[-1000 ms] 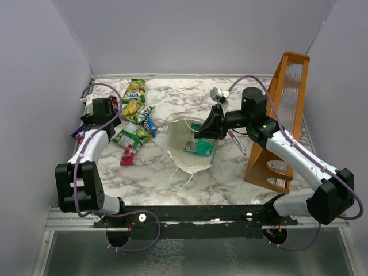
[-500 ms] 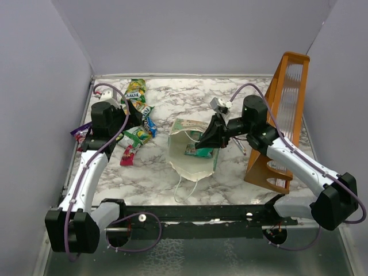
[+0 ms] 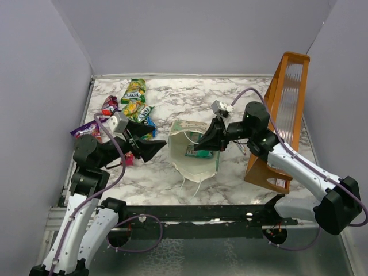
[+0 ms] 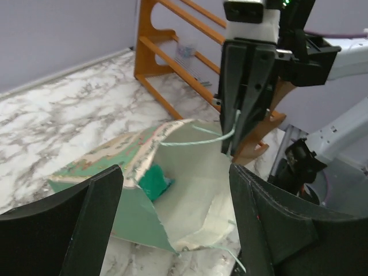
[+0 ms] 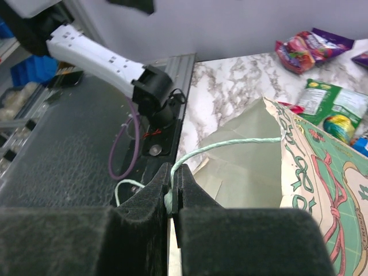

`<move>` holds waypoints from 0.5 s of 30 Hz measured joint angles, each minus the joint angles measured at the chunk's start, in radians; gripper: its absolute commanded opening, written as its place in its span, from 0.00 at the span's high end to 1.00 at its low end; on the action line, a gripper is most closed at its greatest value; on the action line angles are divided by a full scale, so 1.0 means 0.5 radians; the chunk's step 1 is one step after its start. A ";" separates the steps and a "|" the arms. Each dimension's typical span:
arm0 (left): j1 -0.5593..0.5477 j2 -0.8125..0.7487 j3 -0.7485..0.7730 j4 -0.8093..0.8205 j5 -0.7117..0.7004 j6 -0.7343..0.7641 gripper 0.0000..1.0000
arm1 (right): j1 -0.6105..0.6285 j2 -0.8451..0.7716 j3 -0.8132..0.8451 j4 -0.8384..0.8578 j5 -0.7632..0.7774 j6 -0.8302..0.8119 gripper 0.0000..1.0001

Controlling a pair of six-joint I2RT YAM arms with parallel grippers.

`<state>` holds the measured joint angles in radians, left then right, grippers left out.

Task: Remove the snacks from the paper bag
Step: Take out the snack from the paper bag.

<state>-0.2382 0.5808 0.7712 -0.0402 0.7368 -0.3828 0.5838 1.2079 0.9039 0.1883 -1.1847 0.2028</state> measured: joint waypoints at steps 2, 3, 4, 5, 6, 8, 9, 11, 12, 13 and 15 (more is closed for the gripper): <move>-0.031 0.020 -0.005 0.026 0.066 -0.033 0.28 | 0.014 0.000 0.007 0.000 0.121 0.037 0.98; -0.052 0.043 -0.038 0.069 0.101 -0.067 0.30 | 0.018 0.001 0.008 0.000 0.172 0.054 0.98; -0.069 0.051 -0.079 0.114 0.119 -0.123 0.32 | 0.024 0.001 0.010 0.001 0.230 0.079 0.98; -0.107 0.049 -0.159 0.202 0.128 -0.175 0.33 | 0.026 0.001 0.011 0.003 0.269 0.096 0.98; -0.146 0.041 -0.246 0.248 0.129 -0.242 0.35 | 0.026 0.001 0.011 0.012 0.309 0.118 0.98; -0.246 0.026 -0.372 0.250 0.114 -0.301 0.39 | 0.034 0.001 0.011 0.045 0.378 0.167 0.98; -0.307 0.031 -0.408 0.238 0.092 -0.323 0.42 | 0.035 0.001 0.011 0.061 0.411 0.191 0.98; -0.415 0.052 -0.427 0.231 0.028 -0.344 0.46 | 0.044 0.002 0.011 0.082 0.461 0.224 0.98; -0.475 0.067 -0.423 0.238 -0.016 -0.354 0.48 | 0.050 0.004 0.011 0.088 0.482 0.237 0.98; -0.566 0.101 -0.416 0.246 -0.076 -0.358 0.50 | 0.056 0.007 0.012 0.090 0.510 0.253 0.98; -0.742 0.158 -0.397 0.255 -0.201 -0.352 0.54 | 0.066 0.016 0.015 0.089 0.547 0.268 0.98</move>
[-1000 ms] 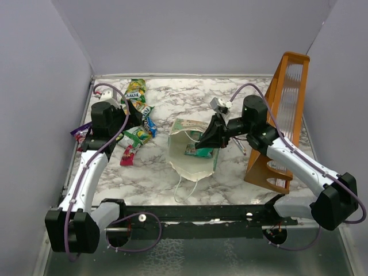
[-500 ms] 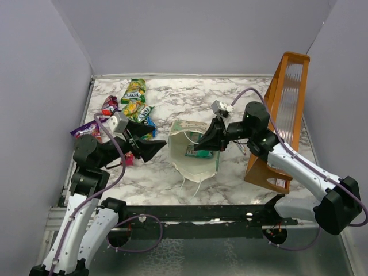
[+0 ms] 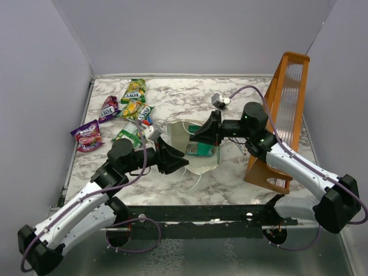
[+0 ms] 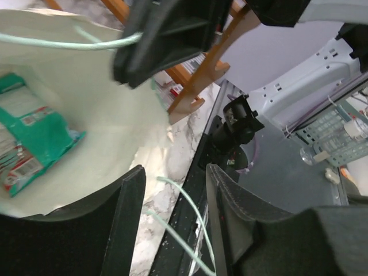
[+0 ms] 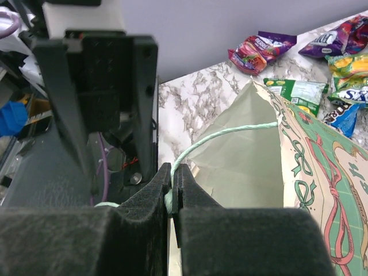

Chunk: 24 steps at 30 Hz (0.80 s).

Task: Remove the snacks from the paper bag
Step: Take out the snack from the paper bag.

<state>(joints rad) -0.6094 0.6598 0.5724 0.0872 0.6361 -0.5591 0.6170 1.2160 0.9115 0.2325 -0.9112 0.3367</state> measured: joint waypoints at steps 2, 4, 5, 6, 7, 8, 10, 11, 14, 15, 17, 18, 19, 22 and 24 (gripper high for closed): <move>-0.215 0.086 0.043 0.000 -0.180 0.034 0.58 | 0.008 0.011 0.007 -0.002 0.030 0.015 0.98; -0.454 0.207 0.108 -0.018 -0.401 0.091 0.61 | 0.016 0.012 0.019 -0.011 0.071 0.032 0.98; -0.581 0.282 0.145 -0.027 -0.527 0.128 0.62 | 0.018 0.011 0.029 -0.015 0.087 0.039 0.98; -0.678 0.338 0.171 -0.032 -0.636 0.159 0.62 | 0.021 0.010 0.040 -0.016 0.114 0.053 0.98; -0.793 0.397 0.191 -0.037 -0.759 0.201 0.63 | 0.022 0.005 0.046 -0.016 0.128 0.066 0.98; -0.877 0.440 0.198 -0.037 -0.871 0.230 0.63 | 0.023 -0.002 0.047 -0.016 0.140 0.075 0.98; -1.023 0.504 0.198 -0.036 -1.089 0.296 0.64 | 0.023 -0.025 0.048 -0.016 0.156 0.106 0.98; -1.071 0.529 0.198 -0.031 -1.189 0.322 0.66 | 0.023 -0.035 0.048 -0.015 0.158 0.116 0.98; -1.192 0.620 0.198 0.022 -1.518 0.404 0.67 | 0.023 -0.072 0.048 -0.012 0.160 0.160 0.98; -1.218 0.659 0.195 0.056 -1.629 0.426 0.67 | 0.023 -0.089 0.048 -0.008 0.160 0.179 0.98; -1.244 0.726 0.168 0.147 -1.799 0.463 0.68 | 0.024 -0.117 0.047 0.002 0.164 0.211 0.98; -1.248 0.762 0.140 0.203 -1.876 0.480 0.68 | 0.024 -0.134 0.044 0.008 0.167 0.220 0.98; -1.251 0.796 0.111 0.253 -1.942 0.491 0.68 | 0.024 -0.156 0.039 0.016 0.169 0.237 0.98; -1.255 0.899 -0.014 0.437 -2.140 0.523 0.68 | 0.024 -0.205 0.017 0.048 0.175 0.278 0.98; -1.257 0.958 -0.091 0.564 -2.237 0.551 0.68 | 0.024 -0.233 -0.006 0.069 0.180 0.300 0.98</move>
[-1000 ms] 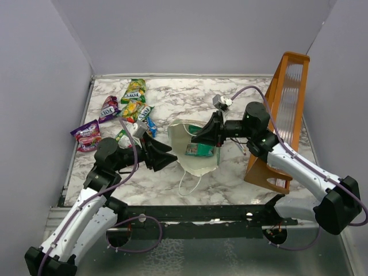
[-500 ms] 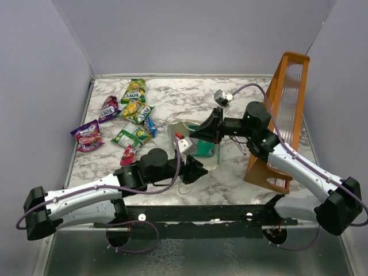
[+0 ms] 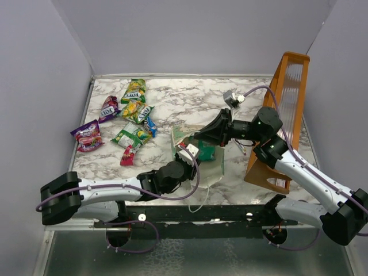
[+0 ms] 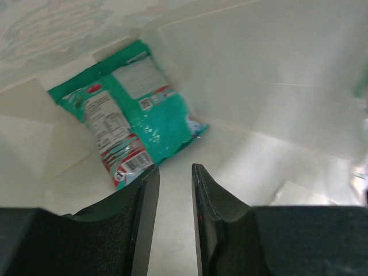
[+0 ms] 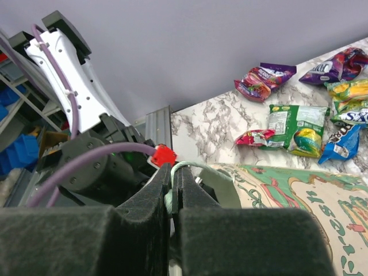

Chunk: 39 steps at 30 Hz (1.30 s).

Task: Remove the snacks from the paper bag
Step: Take out the snack from the paper bag.

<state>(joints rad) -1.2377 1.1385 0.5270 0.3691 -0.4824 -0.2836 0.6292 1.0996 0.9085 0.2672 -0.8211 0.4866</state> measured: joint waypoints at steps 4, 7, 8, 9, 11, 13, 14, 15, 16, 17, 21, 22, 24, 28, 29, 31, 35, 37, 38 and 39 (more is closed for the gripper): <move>0.001 0.156 -0.056 0.195 -0.163 0.060 0.68 | 0.000 -0.024 -0.037 0.018 0.021 0.030 0.98; 0.001 0.245 -0.056 0.295 -0.230 0.096 0.69 | 0.000 -0.024 -0.047 0.034 0.039 0.050 0.98; 0.001 0.272 -0.056 0.323 -0.256 0.105 0.68 | 0.000 -0.024 -0.047 0.036 0.045 0.055 0.98; 0.000 0.291 -0.056 0.338 -0.276 0.111 0.68 | 0.000 -0.024 -0.047 0.036 0.049 0.063 0.98; 0.001 0.328 -0.056 0.373 -0.318 0.119 0.69 | 0.000 -0.024 -0.047 0.037 0.054 0.066 0.98; 0.014 0.369 -0.048 0.376 -0.367 0.124 0.69 | 0.000 -0.024 -0.047 0.037 0.055 0.066 0.98; 0.027 0.399 -0.031 0.354 -0.382 0.120 0.69 | 0.000 -0.024 -0.047 0.042 0.054 0.066 0.98; 0.043 0.426 -0.011 0.336 -0.386 0.113 0.69 | 0.000 -0.024 -0.047 0.050 0.054 0.066 0.98; 0.069 0.455 0.020 0.298 -0.385 0.101 0.69 | 0.000 -0.024 -0.047 0.056 0.053 0.064 0.98; 0.098 0.478 0.054 0.262 -0.385 0.091 0.69 | 0.000 -0.024 -0.048 0.067 0.048 0.057 0.98; 0.192 0.539 0.175 0.155 -0.385 0.052 0.69 | 0.006 -0.031 -0.088 0.108 0.047 0.006 0.98; 0.214 0.551 0.197 0.137 -0.384 0.047 0.69 | 0.014 -0.032 -0.114 0.138 0.050 -0.006 0.98; 0.258 0.583 0.224 0.111 -0.378 0.037 0.69 | 0.015 -0.033 -0.154 0.187 0.064 -0.009 0.98; 0.366 0.655 0.234 0.128 -0.304 0.047 0.67 | 0.060 -0.044 -0.208 0.346 0.132 0.041 0.98; 0.389 0.677 0.234 0.147 -0.284 0.062 0.66 | 0.069 -0.034 -0.223 0.381 0.153 0.057 0.98; 0.415 0.708 0.233 0.173 -0.253 0.089 0.66 | 0.085 0.015 -0.230 0.397 0.173 0.073 0.98; 0.436 0.720 0.202 0.269 -0.180 0.166 0.64 | 0.092 0.068 -0.165 0.359 0.203 0.062 0.98; 0.469 0.720 0.174 0.333 -0.117 0.210 0.64 | 0.092 0.104 -0.070 0.270 0.218 0.013 0.98; 0.500 0.723 0.165 0.357 -0.082 0.230 0.64 | 0.092 0.117 -0.032 0.238 0.223 -0.005 0.98; 0.546 0.731 0.163 0.375 -0.040 0.247 0.62 | 0.092 0.146 0.031 0.174 0.224 -0.049 0.98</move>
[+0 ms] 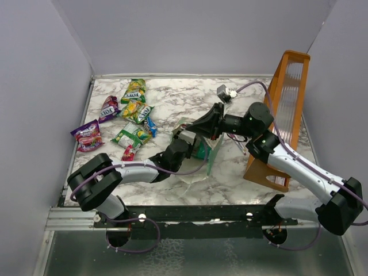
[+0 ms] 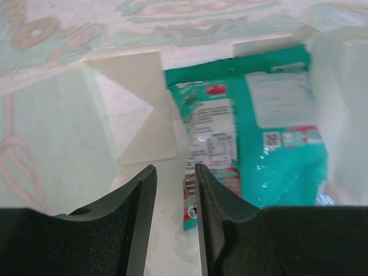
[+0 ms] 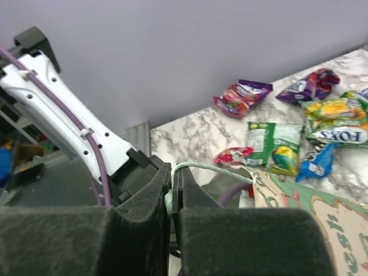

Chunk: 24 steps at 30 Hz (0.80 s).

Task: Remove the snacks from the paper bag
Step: Take out the snack from the paper bag.

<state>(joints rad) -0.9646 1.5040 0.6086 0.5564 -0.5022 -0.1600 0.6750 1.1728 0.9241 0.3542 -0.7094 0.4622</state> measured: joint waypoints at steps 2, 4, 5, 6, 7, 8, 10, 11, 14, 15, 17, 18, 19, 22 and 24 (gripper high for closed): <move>0.076 0.016 0.002 0.024 0.057 0.028 0.55 | -0.001 0.059 0.103 -0.095 0.000 -0.076 0.98; 0.146 0.021 0.008 0.017 0.150 0.056 0.47 | 0.000 0.130 0.211 -0.213 0.002 -0.156 0.98; 0.165 0.019 0.014 0.005 0.202 0.056 0.43 | 0.000 0.158 0.249 -0.267 0.002 -0.191 0.98; 0.171 0.017 0.022 0.000 0.254 0.052 0.41 | 0.000 0.185 0.283 -0.319 0.003 -0.220 0.98; 0.171 0.011 0.026 -0.001 0.307 0.038 0.41 | 0.000 0.205 0.314 -0.374 0.002 -0.255 0.98; 0.169 0.002 0.026 -0.002 0.365 0.015 0.40 | 0.000 0.214 0.326 -0.405 0.001 -0.272 0.98; 0.153 -0.008 0.021 0.009 0.433 -0.034 0.37 | 0.000 0.216 0.333 -0.455 -0.003 -0.304 0.98; 0.138 -0.008 0.017 0.019 0.446 -0.053 0.36 | 0.000 0.216 0.333 -0.462 -0.012 -0.305 0.98; 0.064 0.021 0.014 0.031 0.447 -0.096 0.30 | 0.000 0.216 0.333 -0.469 -0.044 -0.305 0.98; 0.047 0.043 0.019 0.036 0.439 -0.105 0.26 | 0.000 0.216 0.332 -0.469 -0.054 -0.304 0.98; 0.014 0.134 0.054 0.037 0.400 -0.128 0.03 | 0.000 0.216 0.332 -0.471 -0.072 -0.304 0.98; 0.009 0.175 0.076 0.037 0.381 -0.136 0.01 | 0.000 0.215 0.332 -0.472 -0.076 -0.304 0.98; 0.009 0.221 0.103 0.031 0.351 -0.146 0.01 | 0.000 0.214 0.332 -0.472 -0.080 -0.302 0.98; 0.010 0.372 0.226 0.017 0.247 -0.155 0.01 | 0.000 0.204 0.330 -0.473 -0.088 -0.297 0.98; 0.014 0.475 0.302 0.047 0.188 -0.140 0.01 | 0.000 0.195 0.325 -0.472 -0.091 -0.290 0.98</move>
<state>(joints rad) -0.9577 1.7412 0.7597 0.5797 -0.4080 -0.2298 0.6750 1.2701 1.0866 0.1181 -0.7547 0.3172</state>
